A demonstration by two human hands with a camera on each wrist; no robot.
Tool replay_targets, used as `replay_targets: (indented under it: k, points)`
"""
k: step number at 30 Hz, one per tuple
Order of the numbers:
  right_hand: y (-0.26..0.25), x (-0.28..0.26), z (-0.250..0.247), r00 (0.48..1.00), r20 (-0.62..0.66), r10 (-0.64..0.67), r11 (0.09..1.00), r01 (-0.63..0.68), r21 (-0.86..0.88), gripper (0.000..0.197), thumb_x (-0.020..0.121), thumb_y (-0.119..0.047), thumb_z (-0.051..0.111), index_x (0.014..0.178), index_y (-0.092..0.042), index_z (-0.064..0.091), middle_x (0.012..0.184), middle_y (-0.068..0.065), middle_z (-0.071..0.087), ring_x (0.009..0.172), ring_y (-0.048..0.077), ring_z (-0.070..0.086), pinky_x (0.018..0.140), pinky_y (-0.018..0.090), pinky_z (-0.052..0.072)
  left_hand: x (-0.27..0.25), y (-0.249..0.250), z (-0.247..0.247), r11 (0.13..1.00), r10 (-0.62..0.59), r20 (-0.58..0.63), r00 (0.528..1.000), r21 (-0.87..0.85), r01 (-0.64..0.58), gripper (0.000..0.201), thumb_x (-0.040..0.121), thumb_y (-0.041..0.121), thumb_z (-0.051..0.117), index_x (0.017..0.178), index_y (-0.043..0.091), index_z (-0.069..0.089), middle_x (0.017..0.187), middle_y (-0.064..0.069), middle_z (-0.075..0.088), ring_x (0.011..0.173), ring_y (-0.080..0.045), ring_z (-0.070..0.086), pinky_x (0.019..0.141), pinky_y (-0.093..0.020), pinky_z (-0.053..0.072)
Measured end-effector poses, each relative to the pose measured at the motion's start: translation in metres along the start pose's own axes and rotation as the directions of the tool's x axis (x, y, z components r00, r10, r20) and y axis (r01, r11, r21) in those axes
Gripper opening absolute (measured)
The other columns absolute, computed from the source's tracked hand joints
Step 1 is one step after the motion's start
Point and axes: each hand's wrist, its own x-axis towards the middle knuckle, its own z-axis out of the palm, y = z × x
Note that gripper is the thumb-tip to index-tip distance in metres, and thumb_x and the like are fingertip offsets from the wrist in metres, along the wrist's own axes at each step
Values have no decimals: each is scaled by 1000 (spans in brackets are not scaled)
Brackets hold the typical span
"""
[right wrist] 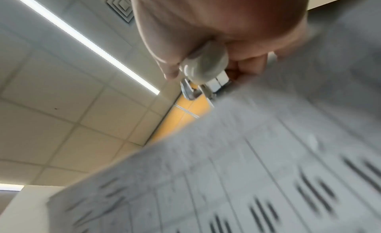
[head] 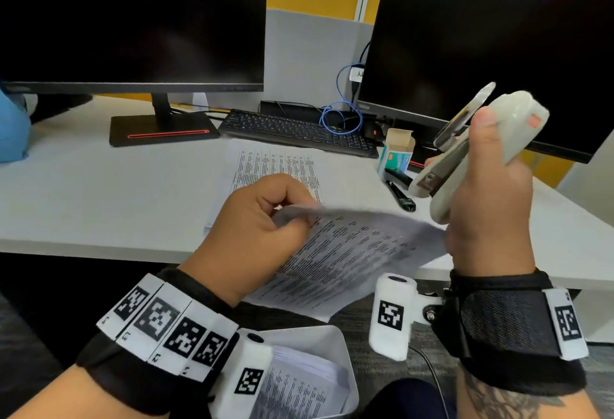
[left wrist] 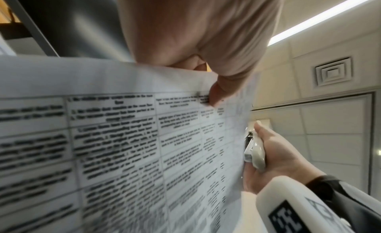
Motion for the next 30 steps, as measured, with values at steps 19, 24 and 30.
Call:
replay_targets:
  k: [19,24,30]
  points:
    - [84,36,-13,749,31,662,645,-548,-532,52,56,-24,73,104,-2,65,97,17,68,89,32,67,91,51,53,-7,-37,-17,932,-361,-120,925,-3,364,8,93,12,62,89,15,68,86,-4,75,81,-24,72,79,-49,59]
    - [73,28,-8,850,135,510,631,-263,-730,39,82,-34,71,112,-9,68,121,12,64,104,28,62,97,50,50,-9,-45,-18,942,-331,-124,935,10,335,8,94,13,61,91,18,66,88,-1,75,83,-18,72,78,-40,59]
    - [16,1,-1,721,542,432,591,227,-774,34,77,-55,71,106,-39,66,100,-14,64,94,4,59,77,25,45,-14,-48,-15,956,-293,-130,947,-53,289,12,95,8,57,92,18,62,88,1,73,85,-14,70,74,-24,57]
